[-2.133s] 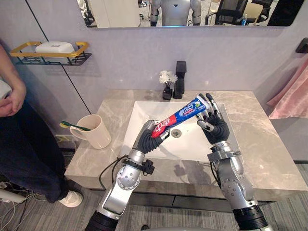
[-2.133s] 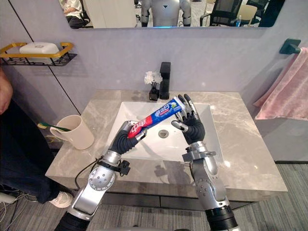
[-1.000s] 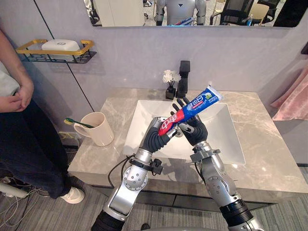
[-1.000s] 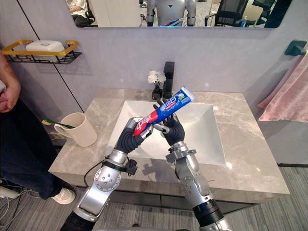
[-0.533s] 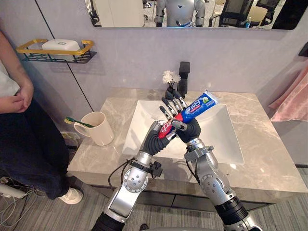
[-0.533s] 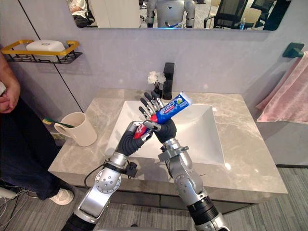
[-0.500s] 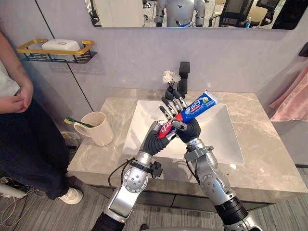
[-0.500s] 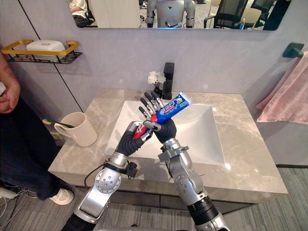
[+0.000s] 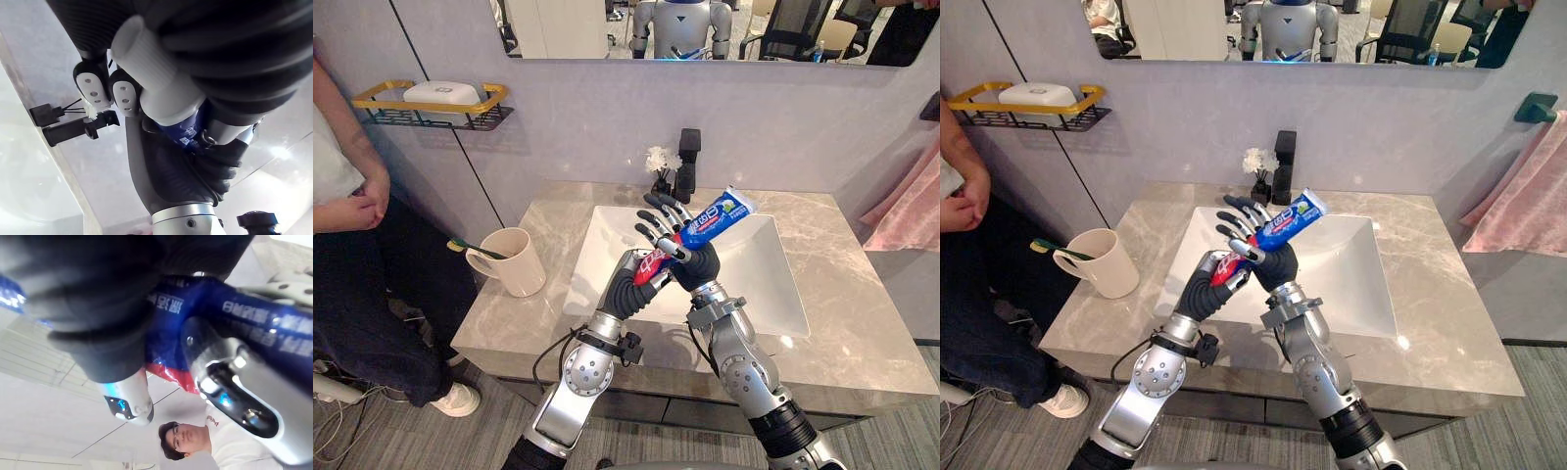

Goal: Organize washtable

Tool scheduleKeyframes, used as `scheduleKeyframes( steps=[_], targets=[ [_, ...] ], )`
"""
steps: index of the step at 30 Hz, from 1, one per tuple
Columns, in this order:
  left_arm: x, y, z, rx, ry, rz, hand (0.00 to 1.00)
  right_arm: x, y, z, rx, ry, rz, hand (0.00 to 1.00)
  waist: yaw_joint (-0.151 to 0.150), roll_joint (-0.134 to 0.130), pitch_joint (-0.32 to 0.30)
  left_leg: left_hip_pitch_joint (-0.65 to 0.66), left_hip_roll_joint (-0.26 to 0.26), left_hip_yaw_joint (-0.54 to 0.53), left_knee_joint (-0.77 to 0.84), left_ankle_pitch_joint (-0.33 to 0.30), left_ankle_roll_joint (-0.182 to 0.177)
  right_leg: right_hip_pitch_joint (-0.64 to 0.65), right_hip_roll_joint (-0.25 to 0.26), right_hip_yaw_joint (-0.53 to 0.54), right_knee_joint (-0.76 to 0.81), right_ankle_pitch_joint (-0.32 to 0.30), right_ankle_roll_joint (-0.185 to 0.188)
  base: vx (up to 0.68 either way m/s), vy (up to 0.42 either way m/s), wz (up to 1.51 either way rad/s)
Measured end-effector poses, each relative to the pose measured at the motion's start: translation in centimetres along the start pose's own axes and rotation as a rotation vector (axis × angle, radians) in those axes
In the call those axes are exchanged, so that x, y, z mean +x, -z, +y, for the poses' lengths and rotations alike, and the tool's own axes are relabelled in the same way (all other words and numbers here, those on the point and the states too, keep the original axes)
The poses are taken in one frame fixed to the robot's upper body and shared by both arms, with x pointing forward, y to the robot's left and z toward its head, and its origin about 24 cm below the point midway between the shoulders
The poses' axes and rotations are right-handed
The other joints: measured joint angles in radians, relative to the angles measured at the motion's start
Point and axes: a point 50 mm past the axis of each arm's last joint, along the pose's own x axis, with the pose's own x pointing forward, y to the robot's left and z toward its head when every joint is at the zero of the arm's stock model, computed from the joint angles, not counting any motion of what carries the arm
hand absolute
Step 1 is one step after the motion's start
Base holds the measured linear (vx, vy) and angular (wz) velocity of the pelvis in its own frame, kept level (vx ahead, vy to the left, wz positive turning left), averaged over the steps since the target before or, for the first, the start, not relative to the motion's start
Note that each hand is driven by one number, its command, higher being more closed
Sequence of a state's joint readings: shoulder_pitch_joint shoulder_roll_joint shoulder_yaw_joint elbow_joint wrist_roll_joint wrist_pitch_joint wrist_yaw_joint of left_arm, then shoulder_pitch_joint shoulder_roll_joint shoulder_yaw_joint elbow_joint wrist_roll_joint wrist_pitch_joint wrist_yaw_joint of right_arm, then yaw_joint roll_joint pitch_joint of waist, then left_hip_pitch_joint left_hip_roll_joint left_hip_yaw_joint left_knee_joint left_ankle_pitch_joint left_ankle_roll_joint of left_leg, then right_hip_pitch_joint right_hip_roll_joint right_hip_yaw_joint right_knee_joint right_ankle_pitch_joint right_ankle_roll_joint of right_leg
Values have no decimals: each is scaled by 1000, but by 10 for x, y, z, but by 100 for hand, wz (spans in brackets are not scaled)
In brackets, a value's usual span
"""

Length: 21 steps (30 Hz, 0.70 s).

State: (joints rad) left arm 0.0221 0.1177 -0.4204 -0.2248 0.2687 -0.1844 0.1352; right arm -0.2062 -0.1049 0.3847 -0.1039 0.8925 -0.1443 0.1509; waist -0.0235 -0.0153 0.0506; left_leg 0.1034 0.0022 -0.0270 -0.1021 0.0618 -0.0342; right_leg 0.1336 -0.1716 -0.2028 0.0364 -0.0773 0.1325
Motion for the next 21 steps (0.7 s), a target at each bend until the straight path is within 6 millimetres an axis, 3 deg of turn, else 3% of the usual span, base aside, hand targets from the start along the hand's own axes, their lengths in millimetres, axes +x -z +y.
scheduleKeyframes(
  steps=[10, 11, 21],
  targets=[
    [-2, 3, -2, -8, -2, 18, 100, 3, 1, 4, 19, -9, -12, 100, 4, 0, 0, 0, 0, 0, 0, 0, 0, 0, 0, 0, 0, 0, 0, 0, 0, 0],
    [-2, 3, -2, -8, -3, 19, 0, 3, 1, 5, 19, -10, -13, 100, 4, 0, 0, 0, 0, 0, 1, 1, -1, 0, 0, 0, 0, 0, 0, 0, 0, 0],
    [-8, 5, 10, 10, -63, 33, 0, 4, -3, 2, 3, 3, -38, 100, 9, 2, -1, 0, 0, 0, 4, 2, -1, 1, 0, -1, 0, 2, 0, 0, 0, 0]
  ],
)
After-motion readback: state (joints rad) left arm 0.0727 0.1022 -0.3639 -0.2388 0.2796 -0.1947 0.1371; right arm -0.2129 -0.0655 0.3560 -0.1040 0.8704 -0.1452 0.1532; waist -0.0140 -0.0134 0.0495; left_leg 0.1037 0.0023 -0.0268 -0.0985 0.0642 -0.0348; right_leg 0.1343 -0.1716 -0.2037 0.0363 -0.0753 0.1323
